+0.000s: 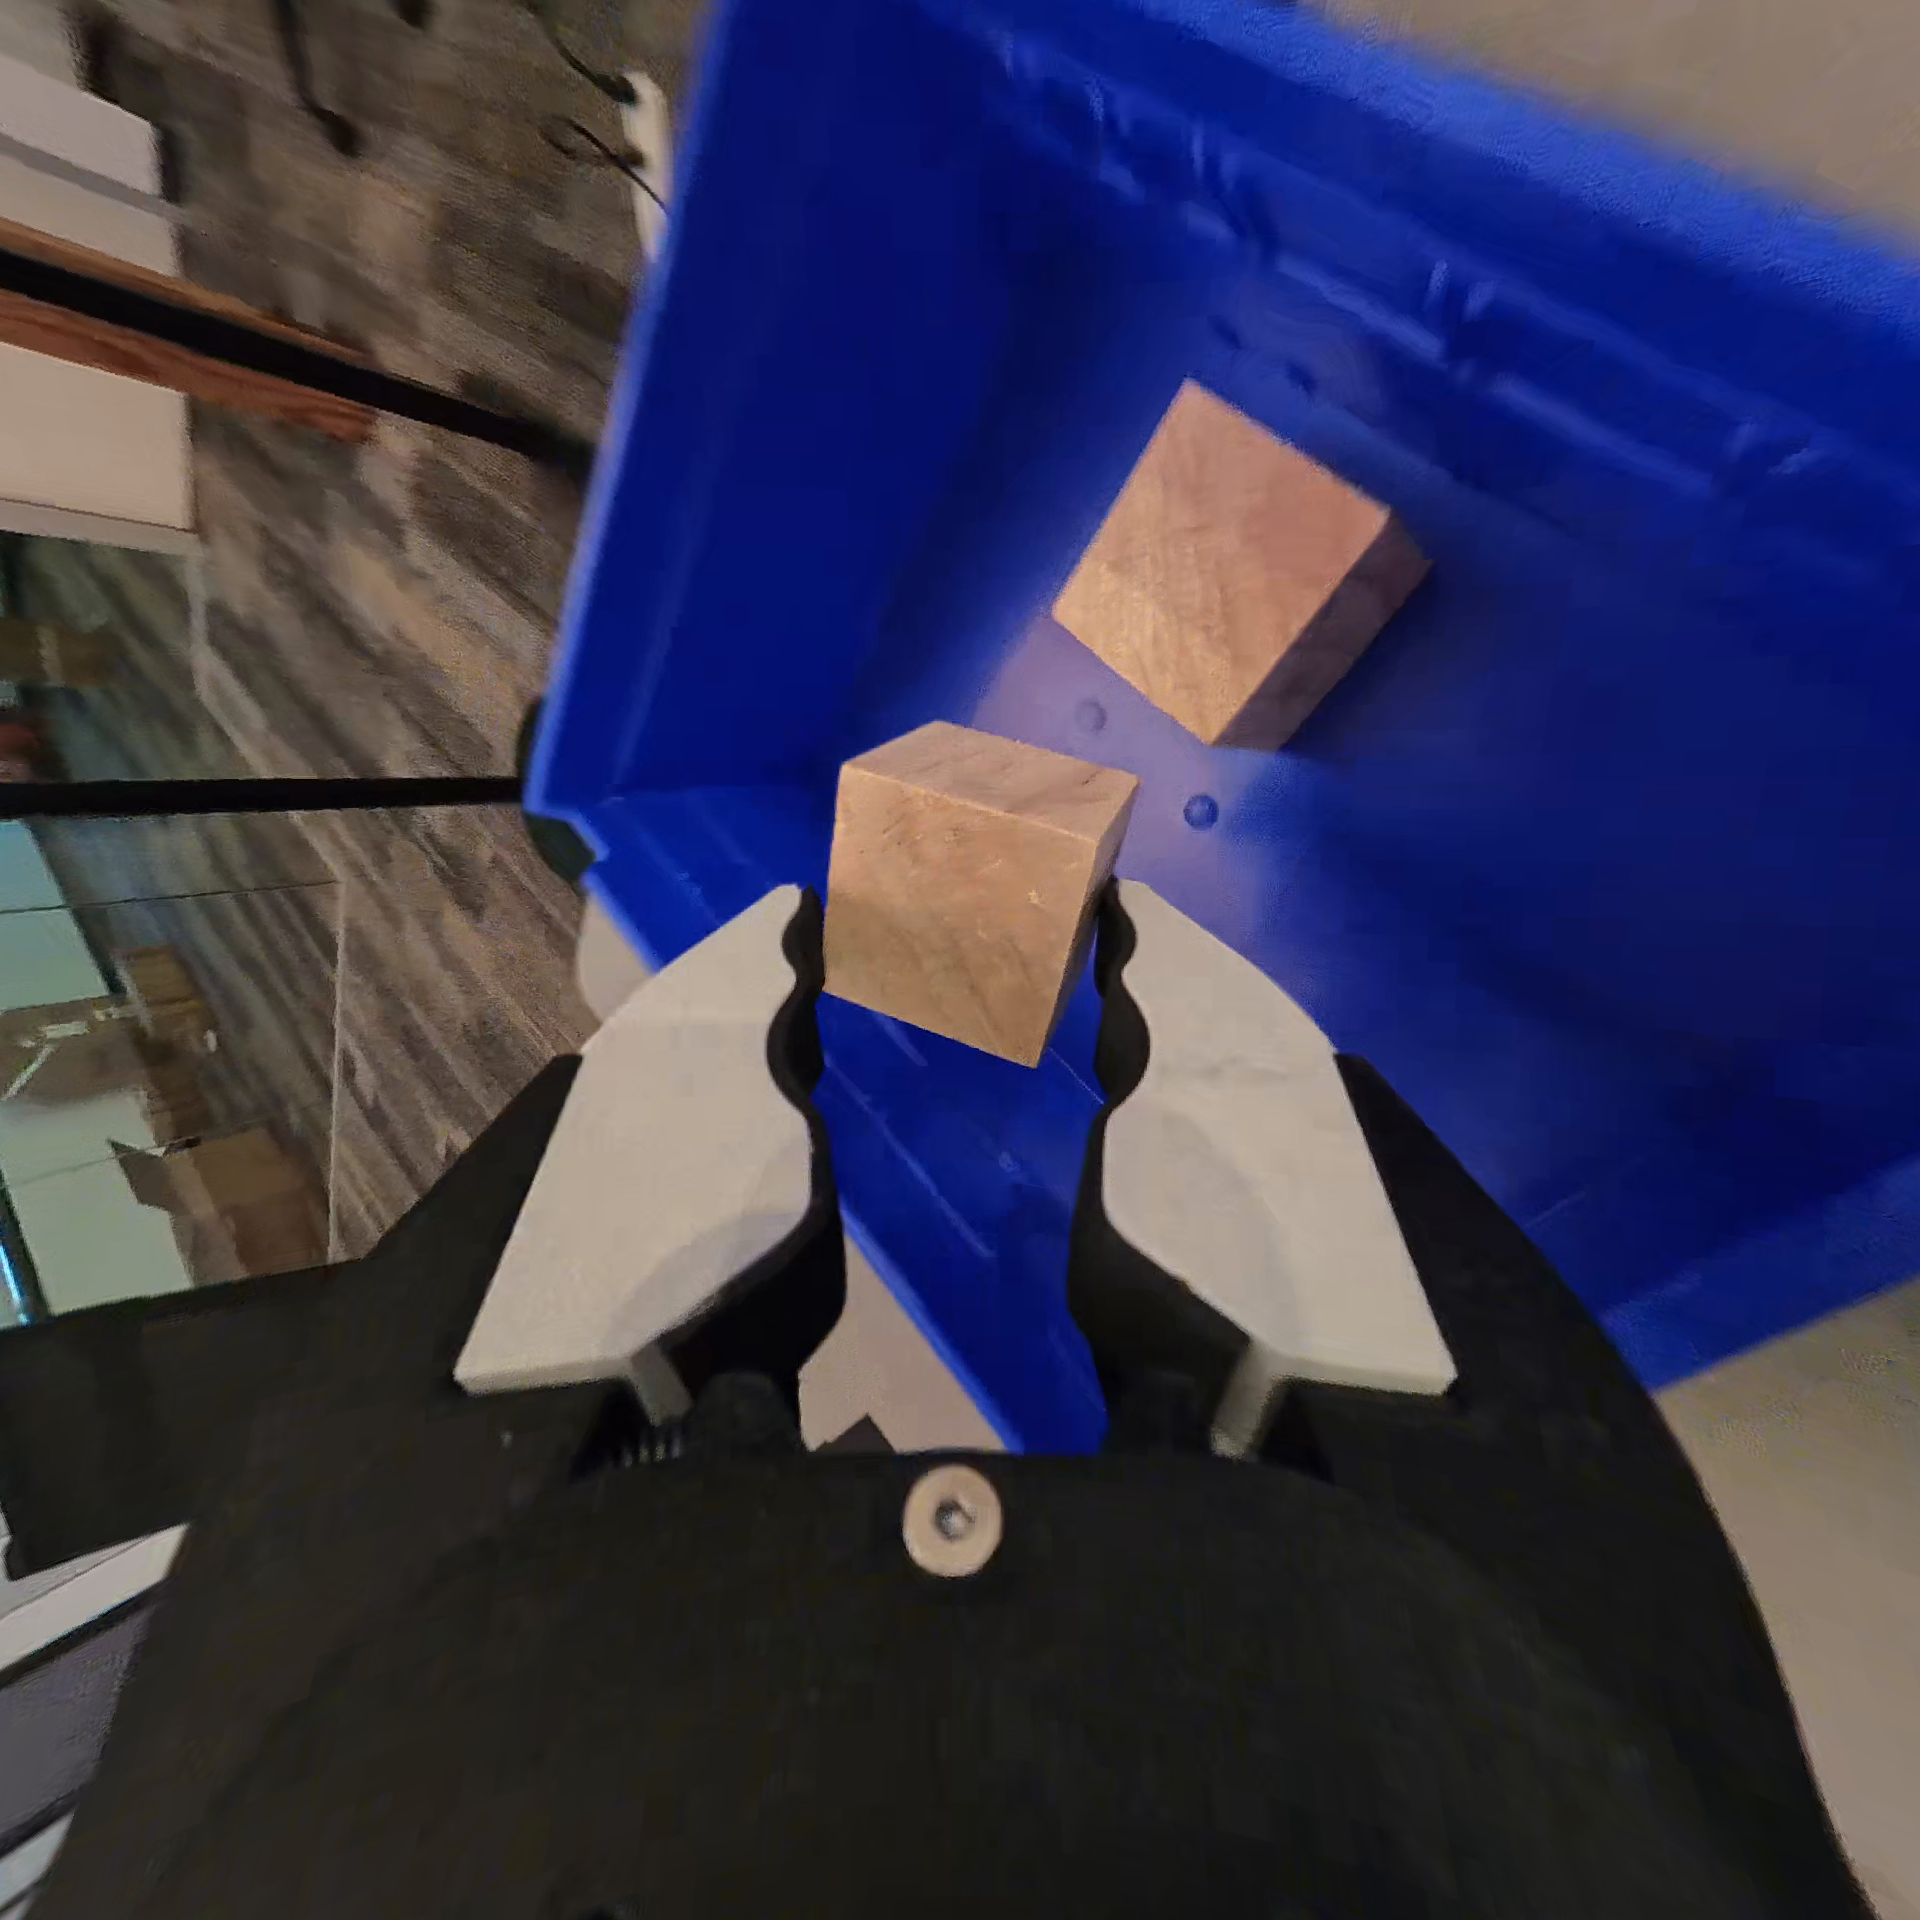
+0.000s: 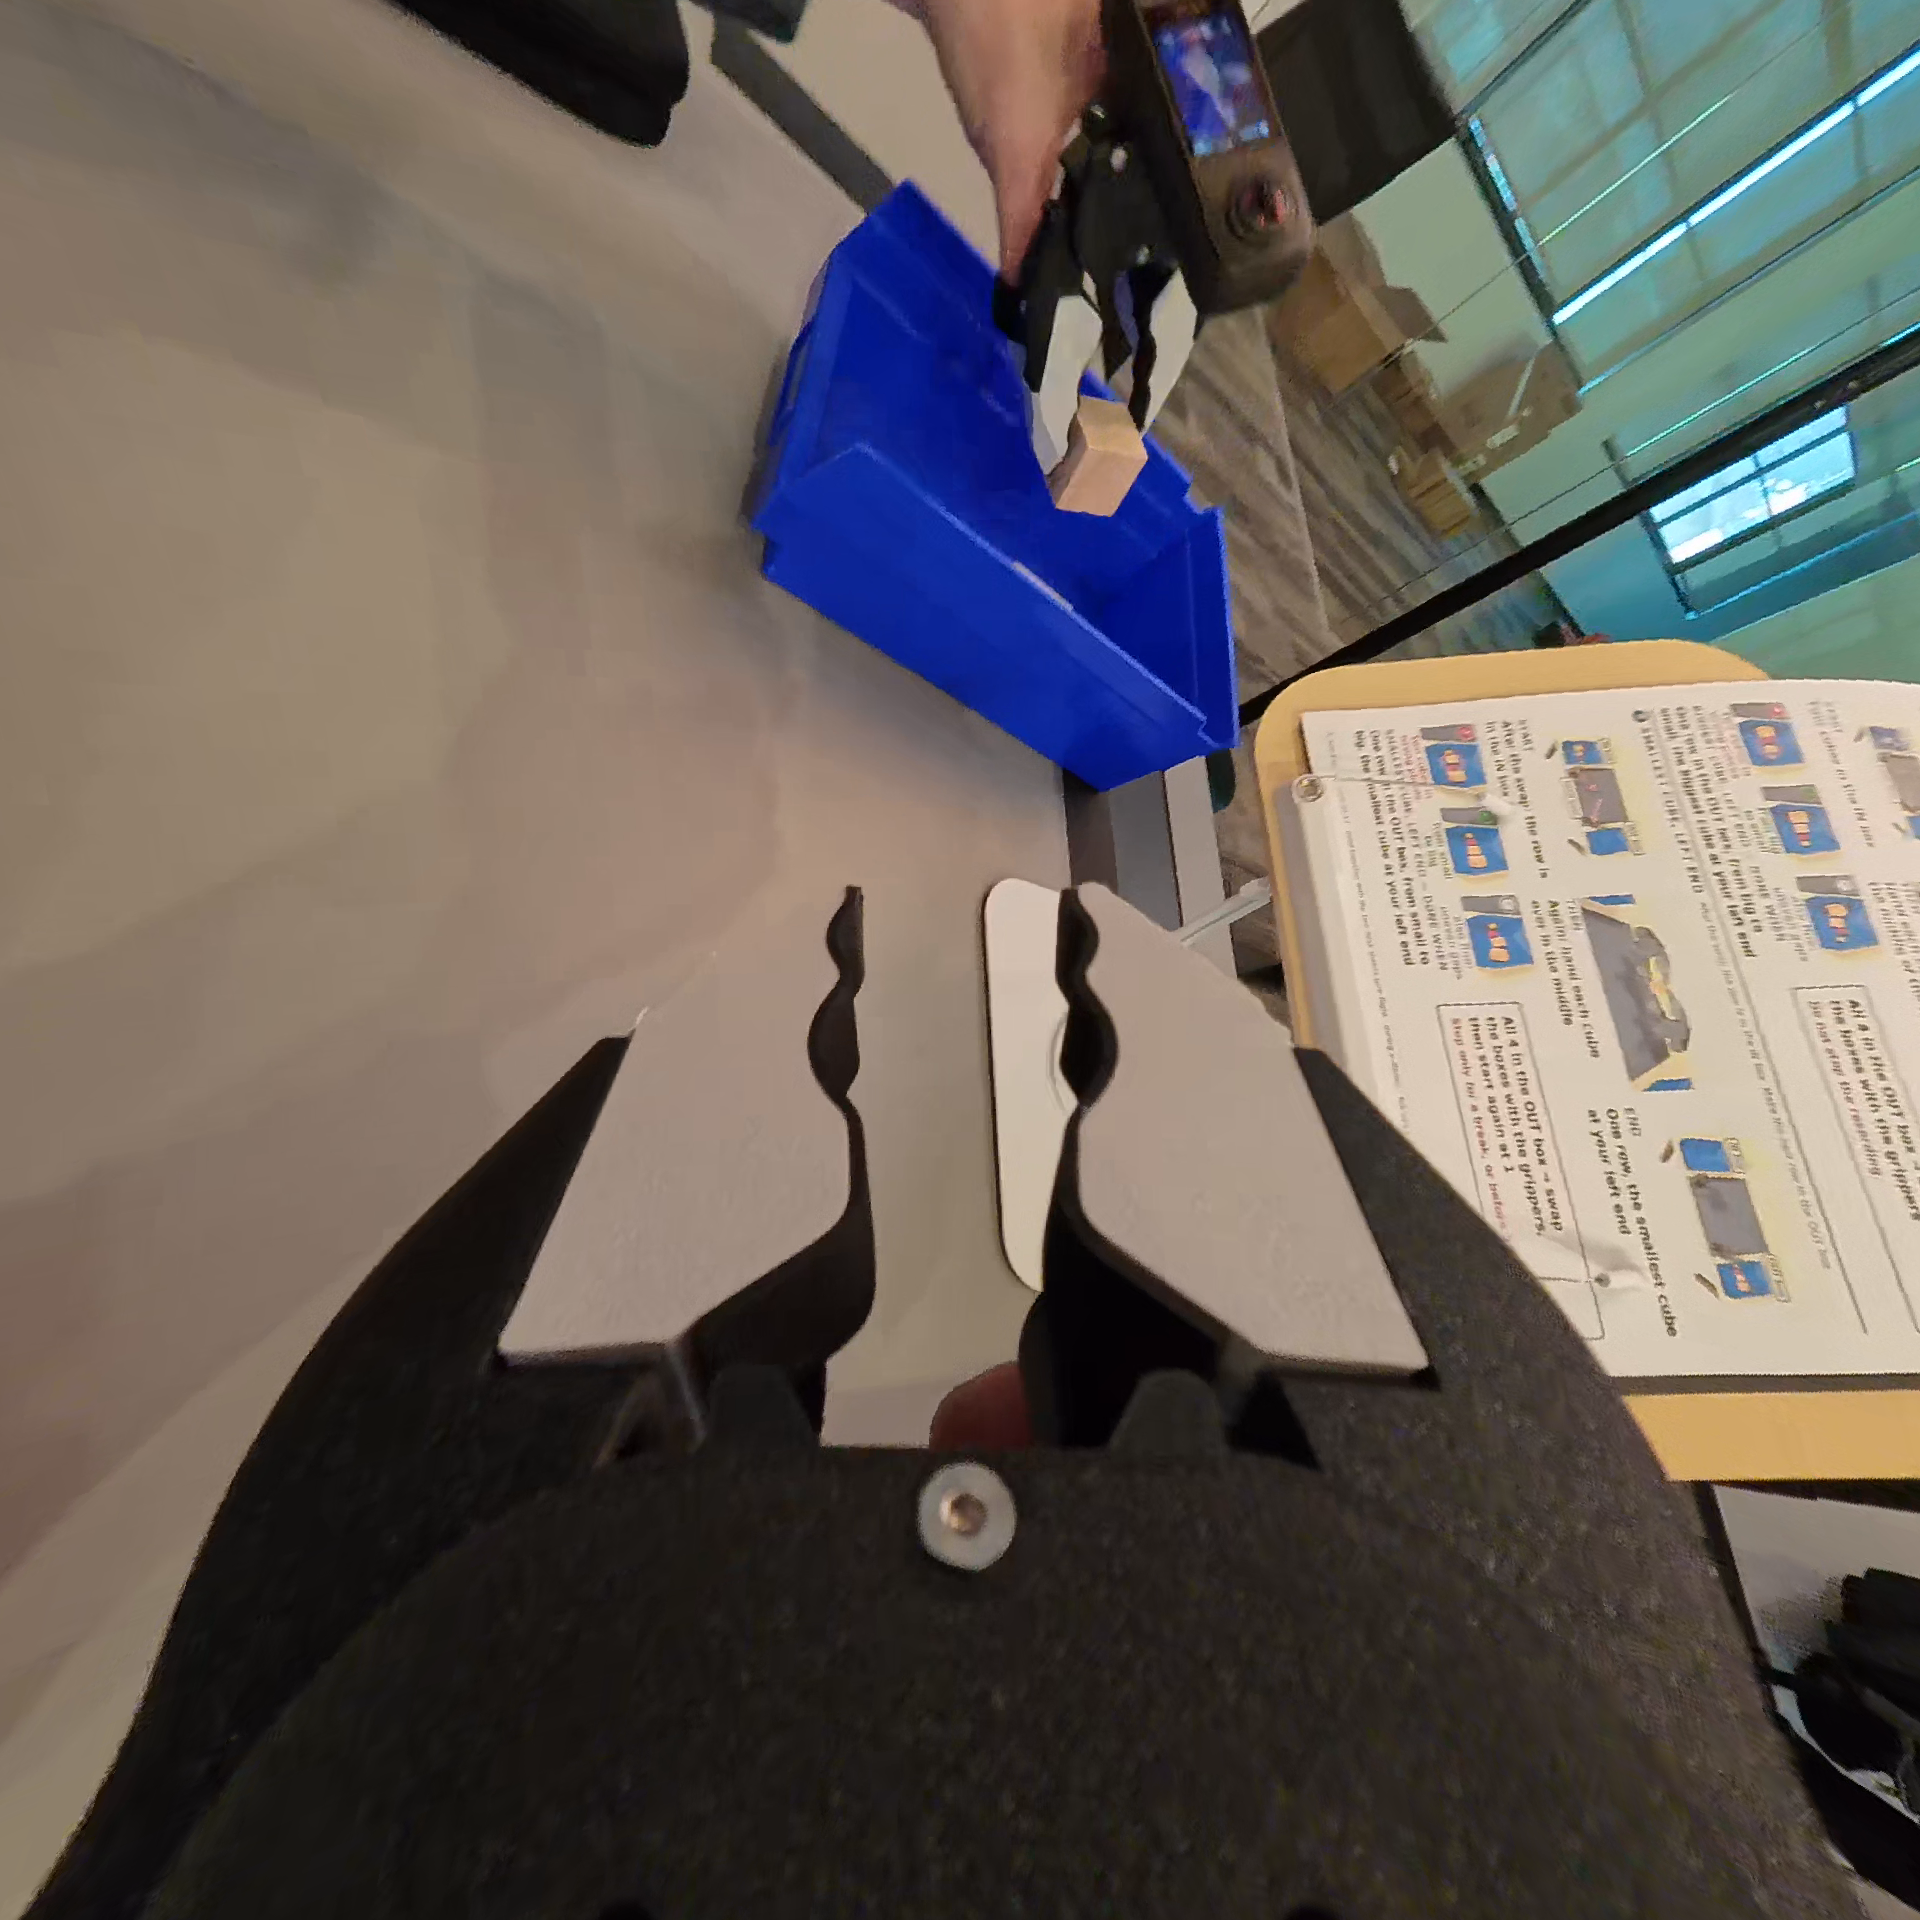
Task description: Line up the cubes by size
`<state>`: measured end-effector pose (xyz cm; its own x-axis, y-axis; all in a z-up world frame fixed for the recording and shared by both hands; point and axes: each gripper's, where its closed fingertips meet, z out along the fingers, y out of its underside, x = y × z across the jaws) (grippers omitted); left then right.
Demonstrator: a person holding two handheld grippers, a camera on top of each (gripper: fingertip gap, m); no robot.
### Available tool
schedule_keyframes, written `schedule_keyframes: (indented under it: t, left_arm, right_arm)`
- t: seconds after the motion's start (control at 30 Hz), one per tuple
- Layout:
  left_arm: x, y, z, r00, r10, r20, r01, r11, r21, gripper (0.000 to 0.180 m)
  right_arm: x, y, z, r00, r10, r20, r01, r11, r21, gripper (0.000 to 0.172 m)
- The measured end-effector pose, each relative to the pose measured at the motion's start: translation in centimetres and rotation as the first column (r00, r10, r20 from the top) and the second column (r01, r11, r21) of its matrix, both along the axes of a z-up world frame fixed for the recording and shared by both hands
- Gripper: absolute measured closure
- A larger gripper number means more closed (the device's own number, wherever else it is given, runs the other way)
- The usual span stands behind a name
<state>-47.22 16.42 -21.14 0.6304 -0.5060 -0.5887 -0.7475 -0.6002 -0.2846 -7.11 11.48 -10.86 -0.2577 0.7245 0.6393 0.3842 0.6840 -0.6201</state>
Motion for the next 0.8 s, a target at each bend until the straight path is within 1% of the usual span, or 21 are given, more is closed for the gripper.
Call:
schedule_keyframes:
  t: [0.03, 0.13, 0.27, 0.33, 0.4, 0.47, 0.53, 0.6, 0.67, 0.73, 0.8]
  left_arm:
    - [0.8, -0.4, 1.6, 1.0, -0.001, 0.023, -0.001, 0.998, 0.058, 0.13]
    - [4.3, -1.6, 6.2, 0.994, -0.049, 0.095, 0.027, 0.975, 0.222, 0.131]
    - [11.9, -2.8, 11.7, 0.969, -0.205, 0.139, 0.132, 0.904, 0.407, 0.131]
    - [16.6, -3.3, 14.1, 0.936, -0.313, 0.158, 0.204, 0.852, 0.482, 0.131]
    - [21.4, -3.8, 16.0, 0.89, -0.422, 0.169, 0.275, 0.796, 0.54, 0.131]
    - [25.6, -4.2, 17.6, 0.846, -0.508, 0.159, 0.333, 0.738, 0.586, 0.131]
    - [29.7, -4.7, 18.3, 0.786, -0.596, 0.165, 0.399, 0.692, 0.601, 0.131]
    - [32.6, -4.8, 19.0, 0.748, -0.645, 0.157, 0.432, 0.652, 0.623, 0.131]
    - [35.0, -4.9, 19.6, 0.706, -0.691, 0.151, 0.457, 0.609, 0.649, 0.131]
    - [36.8, -5.4, 20.2, 0.657, -0.733, 0.176, 0.465, 0.578, 0.671, 0.131]
    - [37.9, -5.7, 20.7, 0.627, -0.758, 0.179, 0.467, 0.55, 0.692, 0.131]
  right_arm:
    - [-0.1, 0.0, 0.5, 1.0, -0.002, -0.023, 0.002, 1.0, -0.003, 0.136]
    - [-0.4, -0.3, 2.0, 0.994, -0.001, -0.106, -0.001, 1.0, -0.017, 0.135]
    - [-1.2, -1.1, 4.2, 0.974, 0.002, -0.226, -0.016, 0.998, -0.057, 0.133]
    - [-1.6, -1.4, 5.2, 0.957, -0.002, -0.291, -0.018, 0.998, -0.065, 0.132]
    - [-1.9, -1.5, 6.1, 0.937, -0.007, -0.348, -0.019, 0.997, -0.072, 0.13]
    - [-2.0, -1.6, 6.9, 0.914, -0.006, -0.406, -0.036, 0.995, -0.096, 0.13]
    - [-2.0, -1.9, 7.7, 0.889, -0.003, -0.458, -0.07, 0.987, -0.144, 0.13]
    - [-1.9, -2.1, 8.4, 0.871, -0.002, -0.492, -0.101, 0.978, -0.182, 0.127]
    - [-1.6, -2.0, 9.2, 0.846, -0.008, -0.533, -0.115, 0.973, -0.198, 0.124]
    - [-1.2, -1.7, 9.9, 0.823, -0.022, -0.568, -0.113, 0.973, -0.202, 0.122]
    - [-0.9, -1.8, 10.2, 0.814, -0.012, -0.581, -0.13, 0.971, -0.202, 0.12]
